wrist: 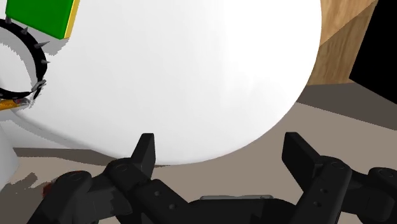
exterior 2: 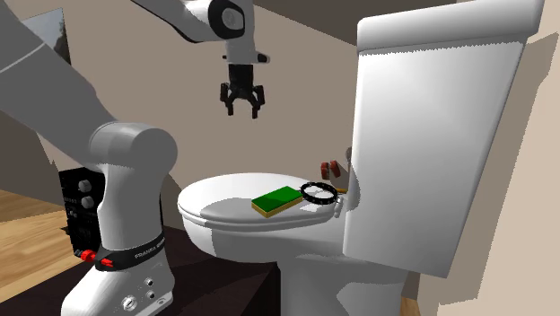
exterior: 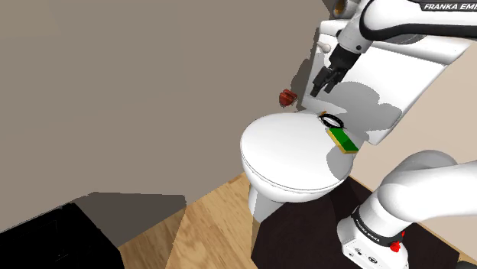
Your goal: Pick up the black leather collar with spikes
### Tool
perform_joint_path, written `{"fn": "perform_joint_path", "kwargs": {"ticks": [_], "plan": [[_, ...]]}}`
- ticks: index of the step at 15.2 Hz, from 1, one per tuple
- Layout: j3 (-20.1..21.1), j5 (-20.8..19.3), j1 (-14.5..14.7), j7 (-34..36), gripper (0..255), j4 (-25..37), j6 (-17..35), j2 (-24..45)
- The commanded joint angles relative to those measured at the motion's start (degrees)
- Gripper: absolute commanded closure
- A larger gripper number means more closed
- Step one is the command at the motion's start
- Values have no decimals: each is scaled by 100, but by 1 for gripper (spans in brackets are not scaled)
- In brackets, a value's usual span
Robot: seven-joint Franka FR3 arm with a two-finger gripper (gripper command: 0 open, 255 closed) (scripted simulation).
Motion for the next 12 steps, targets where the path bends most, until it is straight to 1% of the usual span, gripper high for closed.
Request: {"fn": "perform_joint_path", "kwargs": {"ticks": [1,7,12], "plan": [[-259,-85,-74,-290,0,-144,170,73],[-1056,-254,-215,-1151,0,-323,778,674],[-1759,-237,-223,-1937,0,-264,1289,1412]]}}
